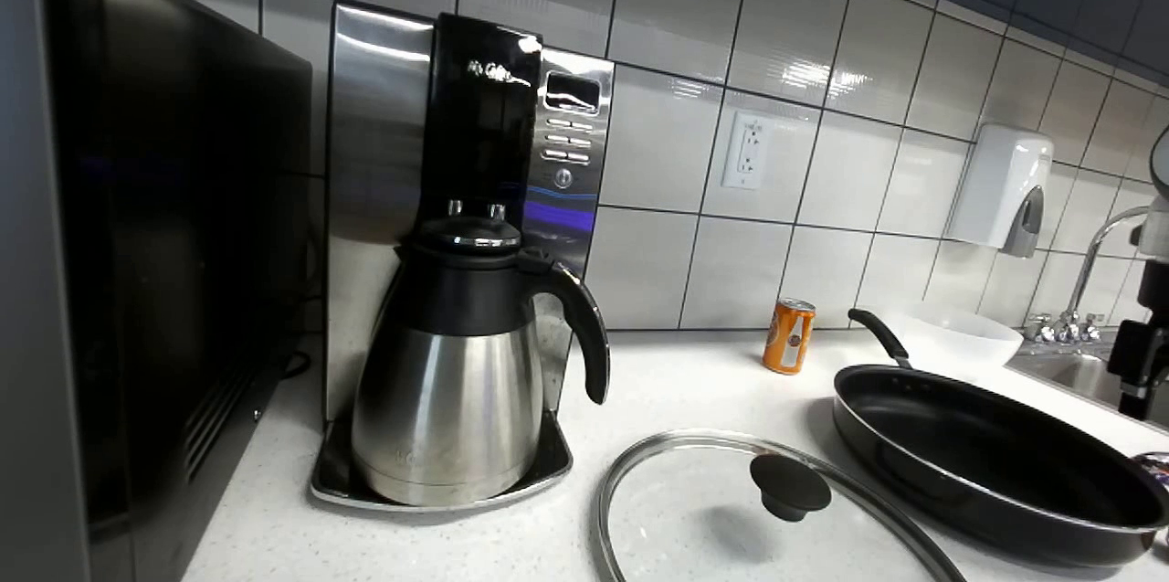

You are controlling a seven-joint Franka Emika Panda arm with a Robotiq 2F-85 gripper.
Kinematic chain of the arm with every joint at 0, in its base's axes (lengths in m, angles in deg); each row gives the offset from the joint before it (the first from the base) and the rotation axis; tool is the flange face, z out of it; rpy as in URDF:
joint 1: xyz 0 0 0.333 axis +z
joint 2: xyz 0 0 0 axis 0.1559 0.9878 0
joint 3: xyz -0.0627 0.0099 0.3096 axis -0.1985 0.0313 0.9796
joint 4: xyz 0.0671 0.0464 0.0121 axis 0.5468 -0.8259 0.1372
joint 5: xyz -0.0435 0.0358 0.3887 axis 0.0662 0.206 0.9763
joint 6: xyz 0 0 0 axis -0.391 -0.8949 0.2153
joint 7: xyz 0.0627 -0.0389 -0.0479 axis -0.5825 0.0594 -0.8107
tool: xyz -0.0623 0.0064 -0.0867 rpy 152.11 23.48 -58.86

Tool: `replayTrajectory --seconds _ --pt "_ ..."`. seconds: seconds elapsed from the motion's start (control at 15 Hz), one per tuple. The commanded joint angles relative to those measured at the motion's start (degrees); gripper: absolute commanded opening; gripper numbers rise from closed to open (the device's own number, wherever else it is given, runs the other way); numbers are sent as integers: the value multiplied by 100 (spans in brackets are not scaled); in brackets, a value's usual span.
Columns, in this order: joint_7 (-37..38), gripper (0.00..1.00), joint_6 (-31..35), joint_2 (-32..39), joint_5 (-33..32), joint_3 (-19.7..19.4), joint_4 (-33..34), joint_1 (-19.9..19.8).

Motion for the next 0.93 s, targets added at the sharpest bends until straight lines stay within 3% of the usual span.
replayTrajectory --seconds 0.0,0.87 --pt "-241 100 199 380 187 103 357 -206" --pt "-149 100 250 1393 604 410 1355 -448"
